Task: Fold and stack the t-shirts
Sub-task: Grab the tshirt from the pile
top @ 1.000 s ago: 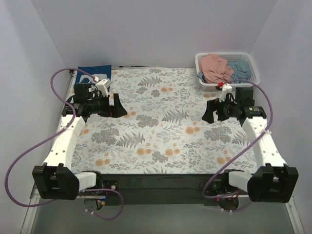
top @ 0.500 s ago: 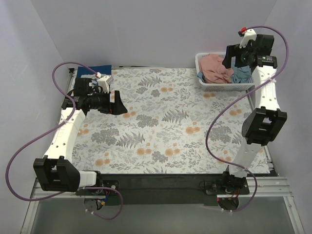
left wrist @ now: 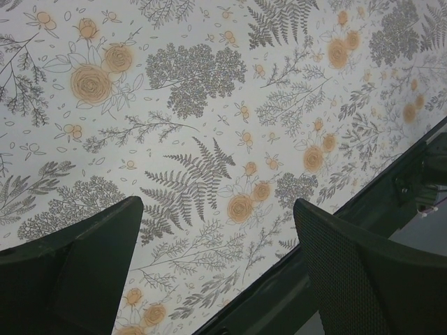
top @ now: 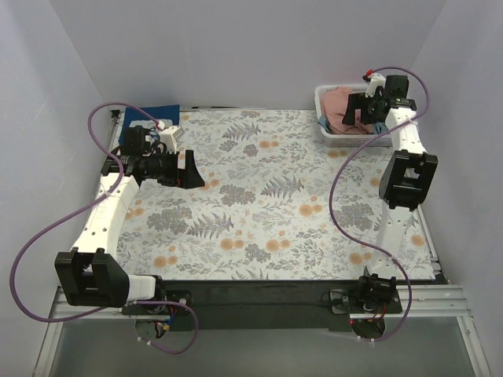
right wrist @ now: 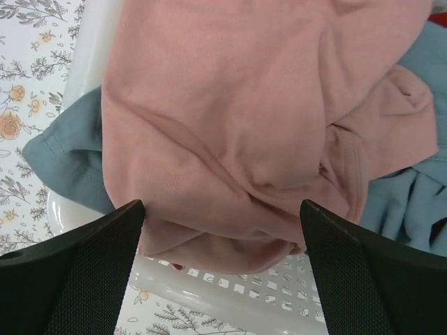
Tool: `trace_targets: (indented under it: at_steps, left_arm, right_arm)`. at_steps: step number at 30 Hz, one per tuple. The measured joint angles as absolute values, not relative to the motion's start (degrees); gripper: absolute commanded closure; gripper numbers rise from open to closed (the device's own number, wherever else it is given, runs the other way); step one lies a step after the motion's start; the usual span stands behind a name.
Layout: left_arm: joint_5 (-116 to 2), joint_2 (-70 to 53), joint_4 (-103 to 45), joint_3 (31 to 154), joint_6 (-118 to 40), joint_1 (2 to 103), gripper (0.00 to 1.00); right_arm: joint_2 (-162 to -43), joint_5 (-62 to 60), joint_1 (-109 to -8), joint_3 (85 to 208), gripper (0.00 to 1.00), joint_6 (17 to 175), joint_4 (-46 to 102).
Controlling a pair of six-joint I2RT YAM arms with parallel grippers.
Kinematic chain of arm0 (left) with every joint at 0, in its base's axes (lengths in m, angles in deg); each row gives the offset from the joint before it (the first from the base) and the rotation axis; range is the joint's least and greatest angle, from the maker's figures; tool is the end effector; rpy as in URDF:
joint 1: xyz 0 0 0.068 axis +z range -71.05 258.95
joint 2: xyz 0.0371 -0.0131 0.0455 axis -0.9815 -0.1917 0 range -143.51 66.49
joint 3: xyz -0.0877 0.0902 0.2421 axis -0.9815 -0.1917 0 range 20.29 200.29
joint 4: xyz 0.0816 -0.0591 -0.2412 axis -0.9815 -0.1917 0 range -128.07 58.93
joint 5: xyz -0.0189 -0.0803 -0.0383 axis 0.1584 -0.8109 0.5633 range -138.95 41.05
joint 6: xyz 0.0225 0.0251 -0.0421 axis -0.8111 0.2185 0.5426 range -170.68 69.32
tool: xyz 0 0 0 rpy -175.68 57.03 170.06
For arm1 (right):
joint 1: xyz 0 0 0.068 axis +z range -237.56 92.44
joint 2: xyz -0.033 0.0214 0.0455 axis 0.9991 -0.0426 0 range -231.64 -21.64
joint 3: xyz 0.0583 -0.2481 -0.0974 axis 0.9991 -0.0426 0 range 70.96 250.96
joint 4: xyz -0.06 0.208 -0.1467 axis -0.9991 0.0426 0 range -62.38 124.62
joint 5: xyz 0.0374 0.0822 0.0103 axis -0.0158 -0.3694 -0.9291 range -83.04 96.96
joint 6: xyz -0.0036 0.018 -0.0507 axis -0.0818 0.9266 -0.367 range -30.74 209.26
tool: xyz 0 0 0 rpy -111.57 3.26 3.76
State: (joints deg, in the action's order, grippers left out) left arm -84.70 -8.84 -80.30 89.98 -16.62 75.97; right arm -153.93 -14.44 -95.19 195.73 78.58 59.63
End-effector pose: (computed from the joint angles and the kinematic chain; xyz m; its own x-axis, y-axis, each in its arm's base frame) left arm 0.2606 -0.0344 0.3204 -0.8883 -0.4089 -0.2090 -0.1443 0.6807 -0.7182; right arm 0.5280 -0.0576 0.2681 -0.5911 -0.0948 -0.8010 -0.2695 0.9592 0.0853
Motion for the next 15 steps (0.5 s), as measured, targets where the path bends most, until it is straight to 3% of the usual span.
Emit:
trace_targets:
  at_steps: [2,7,12,15]
  left_arm:
    - [-84.5,-9.0,-80.4,90.0,-16.6,76.0,0.11]
    - [-84.2,-10.3,-80.4,90.0,-16.6,76.0,0.11]
    - [-84.0,-11.8,-80.7,90.6,-16.4,76.0,0.11]
    - [-84.0,-12.3,-80.9,91.9,-16.2,76.0,0.11]
  right_arm:
    - [-154.4,-14.9,-94.9,195.7,0.02,78.6,59.6]
    - [-154.5,-17.0,-94.1,195.7,0.17,78.5,59.4]
    - [-154.5,-17.7,-92.7,194.2,0.11,78.8,58.8]
    - [-154.6,-16.6,-92.2,192.9,0.15,78.7,58.8]
